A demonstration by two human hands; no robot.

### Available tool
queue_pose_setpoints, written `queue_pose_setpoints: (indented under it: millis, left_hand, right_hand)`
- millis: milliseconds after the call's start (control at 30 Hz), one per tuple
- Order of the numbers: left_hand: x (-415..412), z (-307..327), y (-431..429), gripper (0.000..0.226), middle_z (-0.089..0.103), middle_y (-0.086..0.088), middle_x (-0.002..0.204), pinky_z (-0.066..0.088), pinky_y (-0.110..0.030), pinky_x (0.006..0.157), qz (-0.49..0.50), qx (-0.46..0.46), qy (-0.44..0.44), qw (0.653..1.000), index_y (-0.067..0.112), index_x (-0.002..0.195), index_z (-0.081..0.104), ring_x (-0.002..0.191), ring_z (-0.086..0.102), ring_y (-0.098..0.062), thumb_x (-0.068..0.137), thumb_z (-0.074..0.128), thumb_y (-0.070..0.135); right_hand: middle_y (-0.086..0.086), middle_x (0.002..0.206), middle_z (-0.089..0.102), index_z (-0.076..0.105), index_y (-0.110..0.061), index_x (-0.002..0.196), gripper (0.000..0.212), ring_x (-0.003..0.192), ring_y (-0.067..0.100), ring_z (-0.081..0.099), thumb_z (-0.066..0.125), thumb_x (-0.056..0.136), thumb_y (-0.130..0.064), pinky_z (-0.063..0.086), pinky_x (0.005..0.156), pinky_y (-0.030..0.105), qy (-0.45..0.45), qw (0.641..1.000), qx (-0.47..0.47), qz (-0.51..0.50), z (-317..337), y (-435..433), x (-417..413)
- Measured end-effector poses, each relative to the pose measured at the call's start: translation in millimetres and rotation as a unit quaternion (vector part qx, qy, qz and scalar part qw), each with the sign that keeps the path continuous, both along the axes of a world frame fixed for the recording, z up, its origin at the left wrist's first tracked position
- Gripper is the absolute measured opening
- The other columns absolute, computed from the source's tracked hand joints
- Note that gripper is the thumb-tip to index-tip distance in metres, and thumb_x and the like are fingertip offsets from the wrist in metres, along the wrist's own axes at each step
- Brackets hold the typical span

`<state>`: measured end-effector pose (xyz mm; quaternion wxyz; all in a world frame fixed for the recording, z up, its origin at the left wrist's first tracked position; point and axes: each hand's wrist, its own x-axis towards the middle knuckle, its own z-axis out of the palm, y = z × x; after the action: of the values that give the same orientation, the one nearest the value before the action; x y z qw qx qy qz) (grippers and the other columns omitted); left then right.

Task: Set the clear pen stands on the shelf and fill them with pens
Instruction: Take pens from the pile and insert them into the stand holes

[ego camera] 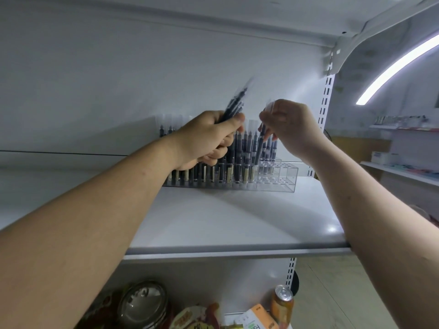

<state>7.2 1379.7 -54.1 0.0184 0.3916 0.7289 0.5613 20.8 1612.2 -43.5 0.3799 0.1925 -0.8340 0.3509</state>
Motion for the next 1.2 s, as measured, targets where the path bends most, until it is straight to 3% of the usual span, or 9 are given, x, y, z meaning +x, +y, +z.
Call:
queue_pose_setpoints:
  millis: [167, 267, 500, 667, 867, 967, 1067, 1200]
  left_hand:
    - [-1.8, 0.2, 1.1, 0.027, 0.034, 0.004, 0.071, 0.025, -0.022, 0.042, -0.011, 0.022, -0.032, 0.999, 0.014, 0.111, 0.049, 0.050, 0.024, -0.012, 0.114, 0.045, 0.040]
    - [-2.4, 0.3, 0.9, 0.027, 0.035, 0.003, 0.072, 0.025, -0.023, 0.043, -0.011, 0.020, -0.025, 0.999, 0.014, 0.112, 0.049, 0.050, 0.024, -0.013, 0.114, 0.045, 0.040]
    - [-2.5, -0.8, 1.8, 0.029, 0.036, 0.003, 0.072, 0.025, -0.024, 0.044, -0.003, 0.004, -0.005, 1.000, 0.011, 0.114, 0.049, 0.050, 0.025, -0.013, 0.114, 0.044, 0.040]
    - [-2.2, -1.3, 2.0, 0.030, 0.035, 0.002, 0.072, 0.025, -0.024, 0.044, 0.001, -0.001, 0.004, 1.000, 0.011, 0.114, 0.051, 0.050, 0.025, -0.013, 0.114, 0.043, 0.039]
    - [-0.9, -2.0, 2.4, 0.029, 0.036, 0.002, 0.072, 0.026, -0.025, 0.045, 0.007, -0.015, 0.016, 1.000, 0.012, 0.113, 0.053, 0.049, 0.027, -0.013, 0.113, 0.044, 0.040]
    - [-0.4, -1.9, 2.1, 0.027, 0.037, 0.003, 0.073, 0.025, -0.025, 0.044, 0.005, -0.022, 0.007, 1.000, 0.014, 0.117, 0.052, 0.051, 0.027, -0.012, 0.113, 0.046, 0.040]
    - [2.0, -1.5, 1.9, 0.022, 0.039, 0.004, 0.076, 0.025, -0.025, 0.043, -0.011, -0.020, -0.019, 1.000, 0.015, 0.119, 0.050, 0.055, 0.028, -0.012, 0.113, 0.047, 0.036]
    - [4.2, -0.4, 0.4, 0.022, 0.044, 0.001, 0.080, 0.028, -0.024, 0.044, -0.036, -0.007, -0.037, 0.999, 0.010, 0.124, 0.054, 0.058, 0.031, -0.013, 0.114, 0.046, 0.028]
  right_hand:
    - [0.001, 0.072, 0.076, 0.067, -0.003, 0.094, 0.024, 0.069, 0.027, 0.076, 0.066, 0.103, -0.025, 0.062, 0.070, 0.051, -0.048, 0.998, 0.041, -0.014, -3.5, -4.2, 3.4]
    - [0.005, 0.074, 0.077, 0.067, -0.001, 0.097, 0.026, 0.069, 0.026, 0.076, 0.067, 0.102, -0.026, 0.061, 0.075, 0.058, -0.066, 0.996, 0.053, -0.017, -4.8, -6.3, 4.8]
    - [0.001, 0.075, 0.077, 0.069, -0.009, 0.094, 0.020, 0.068, 0.018, 0.077, 0.068, 0.102, -0.027, 0.063, 0.076, 0.053, -0.077, 0.995, 0.055, -0.009, -3.5, -6.1, 5.9]
    - [0.005, 0.072, 0.078, 0.061, 0.004, 0.092, 0.032, 0.068, 0.018, 0.078, 0.069, 0.101, -0.026, 0.061, 0.070, 0.050, -0.127, 0.989, 0.080, -0.014, -5.0, -1.0, 5.3]
    - [0.004, 0.073, 0.078, 0.062, 0.008, 0.093, 0.041, 0.070, 0.017, 0.079, 0.073, 0.098, -0.031, 0.061, 0.076, 0.052, -0.129, 0.988, 0.083, -0.007, -5.0, 2.8, 6.4]
    - [0.003, 0.075, 0.078, 0.069, -0.001, 0.093, 0.039, 0.068, 0.012, 0.077, 0.072, 0.096, -0.039, 0.059, 0.073, 0.042, -0.099, 0.991, 0.093, -0.006, -5.5, 3.9, 7.6]
    - [-0.001, 0.083, 0.076, 0.071, -0.009, 0.106, 0.031, 0.068, 0.009, 0.074, 0.070, 0.097, -0.039, 0.056, 0.067, 0.024, -0.047, 0.997, 0.055, -0.005, -3.9, 4.2, 6.1]
    - [-0.006, 0.075, 0.071, 0.074, -0.014, 0.103, 0.015, 0.059, 0.011, 0.064, 0.073, 0.099, -0.028, 0.051, 0.058, 0.019, 0.022, 0.998, -0.045, 0.028, 2.9, 4.2, 1.9]
